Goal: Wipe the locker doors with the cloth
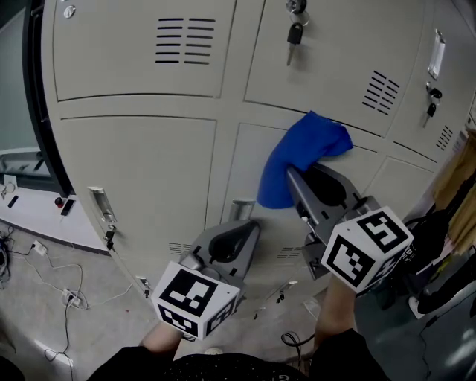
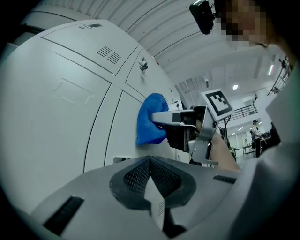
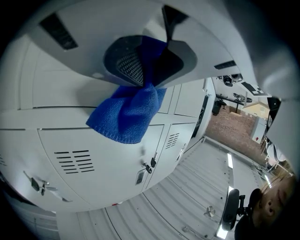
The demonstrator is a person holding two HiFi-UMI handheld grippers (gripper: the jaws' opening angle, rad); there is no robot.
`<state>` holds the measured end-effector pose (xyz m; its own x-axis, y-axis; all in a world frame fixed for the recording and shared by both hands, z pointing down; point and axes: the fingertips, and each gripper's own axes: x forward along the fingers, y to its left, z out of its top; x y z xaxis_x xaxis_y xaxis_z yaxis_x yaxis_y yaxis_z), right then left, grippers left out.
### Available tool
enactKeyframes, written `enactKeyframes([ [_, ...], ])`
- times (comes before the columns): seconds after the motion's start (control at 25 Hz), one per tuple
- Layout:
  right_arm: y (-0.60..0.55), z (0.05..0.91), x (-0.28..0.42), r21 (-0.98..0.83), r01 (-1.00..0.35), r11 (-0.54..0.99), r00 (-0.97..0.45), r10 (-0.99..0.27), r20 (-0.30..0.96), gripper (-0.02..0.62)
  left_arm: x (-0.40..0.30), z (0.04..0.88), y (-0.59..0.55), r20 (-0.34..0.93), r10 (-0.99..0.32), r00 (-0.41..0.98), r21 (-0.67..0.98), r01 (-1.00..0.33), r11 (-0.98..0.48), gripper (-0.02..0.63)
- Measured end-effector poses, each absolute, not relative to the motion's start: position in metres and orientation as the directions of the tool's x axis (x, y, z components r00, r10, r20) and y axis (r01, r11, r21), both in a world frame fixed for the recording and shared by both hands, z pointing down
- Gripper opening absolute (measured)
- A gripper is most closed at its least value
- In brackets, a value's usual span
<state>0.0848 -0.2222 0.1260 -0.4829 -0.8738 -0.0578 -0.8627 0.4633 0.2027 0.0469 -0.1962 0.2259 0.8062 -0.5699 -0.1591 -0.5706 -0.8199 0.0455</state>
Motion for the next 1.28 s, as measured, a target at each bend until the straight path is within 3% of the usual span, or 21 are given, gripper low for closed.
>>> enactKeyframes([
  [1.28, -0.210, 0.131, 0.213, 0.162, -0.968, 0.193, -0.201, -0.979, -0.032, 0.061, 0.103, 0.236, -0.180, -0.154, -0.494, 0.856, 0.074, -0.488, -0.870, 0.011],
])
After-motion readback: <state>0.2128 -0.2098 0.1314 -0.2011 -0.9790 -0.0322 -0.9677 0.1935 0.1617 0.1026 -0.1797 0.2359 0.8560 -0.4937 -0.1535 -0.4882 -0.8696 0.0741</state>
